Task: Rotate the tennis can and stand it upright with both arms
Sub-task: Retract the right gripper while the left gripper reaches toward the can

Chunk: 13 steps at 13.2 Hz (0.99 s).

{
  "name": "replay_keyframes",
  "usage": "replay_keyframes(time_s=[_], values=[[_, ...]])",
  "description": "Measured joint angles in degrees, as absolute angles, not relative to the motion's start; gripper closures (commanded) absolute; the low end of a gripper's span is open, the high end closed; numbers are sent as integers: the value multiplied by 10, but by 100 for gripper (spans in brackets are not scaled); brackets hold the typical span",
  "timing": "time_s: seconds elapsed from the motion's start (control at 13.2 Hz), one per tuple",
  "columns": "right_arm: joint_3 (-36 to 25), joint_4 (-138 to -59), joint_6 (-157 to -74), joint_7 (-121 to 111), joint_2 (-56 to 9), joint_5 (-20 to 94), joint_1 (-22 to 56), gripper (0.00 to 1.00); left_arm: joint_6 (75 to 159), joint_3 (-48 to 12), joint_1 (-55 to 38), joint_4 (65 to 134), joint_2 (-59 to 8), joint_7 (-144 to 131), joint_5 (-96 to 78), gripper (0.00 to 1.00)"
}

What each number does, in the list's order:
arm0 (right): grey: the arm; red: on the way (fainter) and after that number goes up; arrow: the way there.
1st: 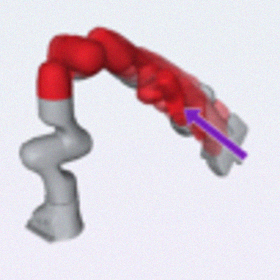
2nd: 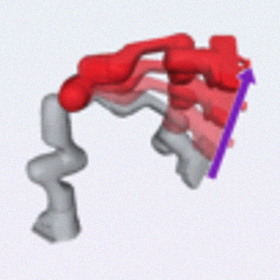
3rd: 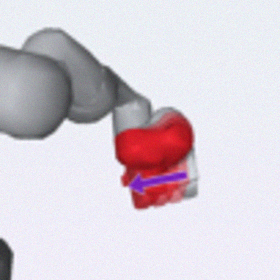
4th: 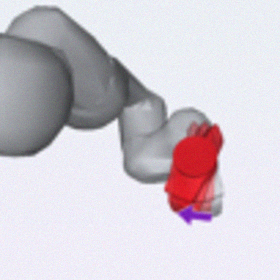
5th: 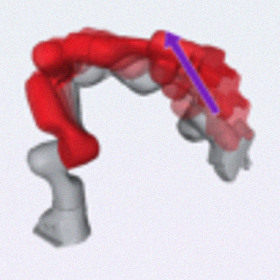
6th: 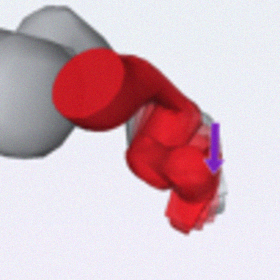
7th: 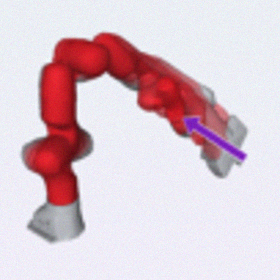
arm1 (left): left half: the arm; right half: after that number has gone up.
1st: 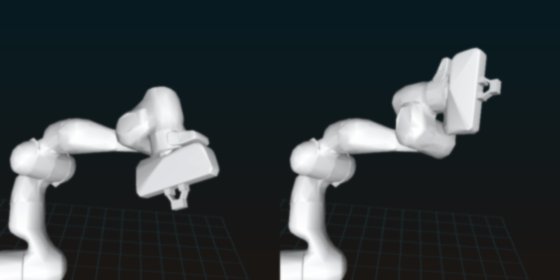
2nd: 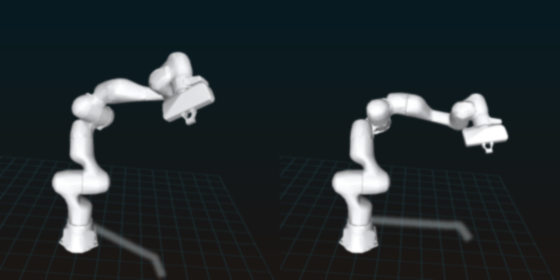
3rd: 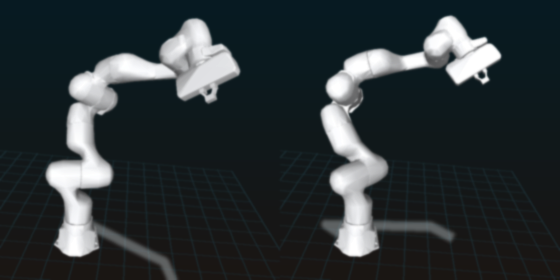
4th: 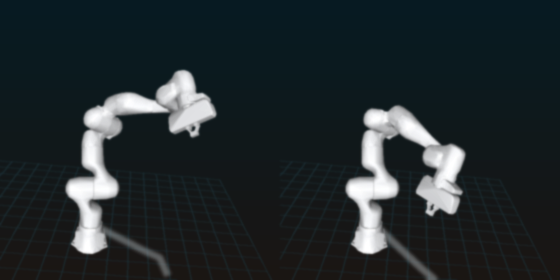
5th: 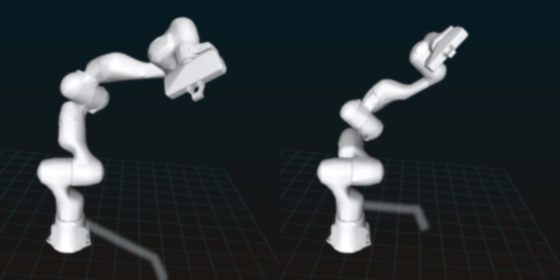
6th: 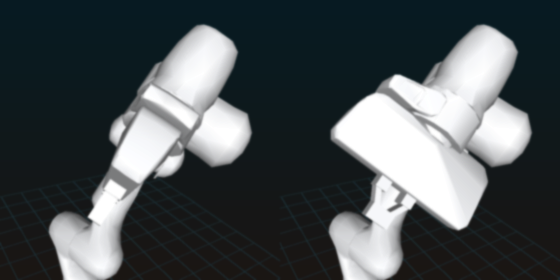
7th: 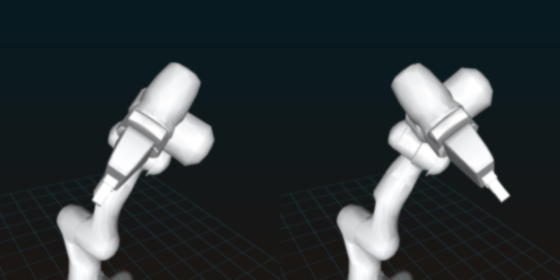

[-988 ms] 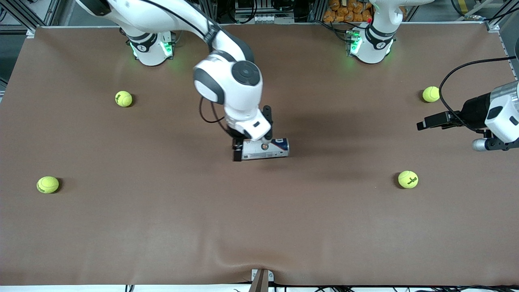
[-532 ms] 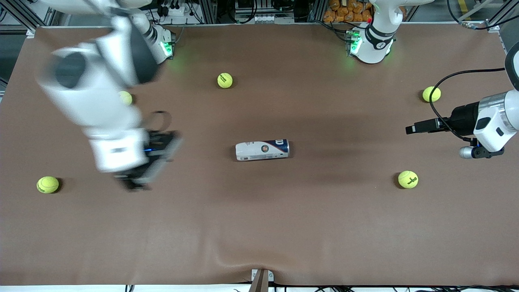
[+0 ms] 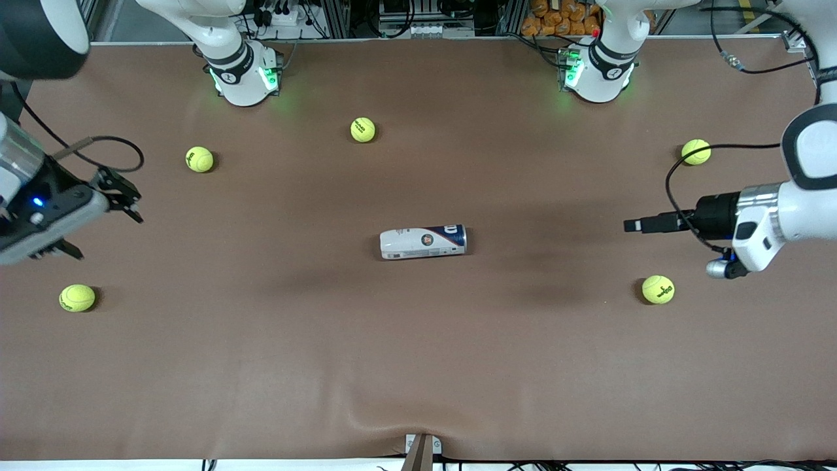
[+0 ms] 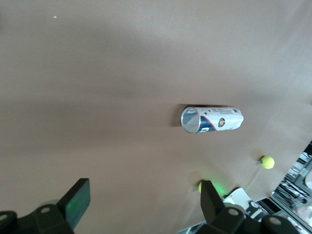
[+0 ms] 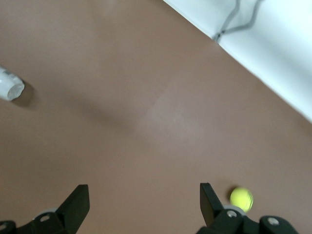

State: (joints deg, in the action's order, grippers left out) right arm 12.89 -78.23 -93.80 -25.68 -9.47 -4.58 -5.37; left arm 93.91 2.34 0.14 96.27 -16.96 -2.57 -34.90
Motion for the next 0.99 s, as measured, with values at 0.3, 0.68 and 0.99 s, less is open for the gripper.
replay_keyframes(time_s=[0.3,0.68,0.99], values=[[104,-812,-882,-107,-43,-46,-44,0,951,21,-13,963,-199,-6,-364,0],[-20,-826,-866,-89,-29,-31,30,0,978,20,-16,984,-226,31,-427,0],[-47,-843,-866,-84,-15,-5,43,0,1045,-9,-29,1027,-237,62,-477,0]])
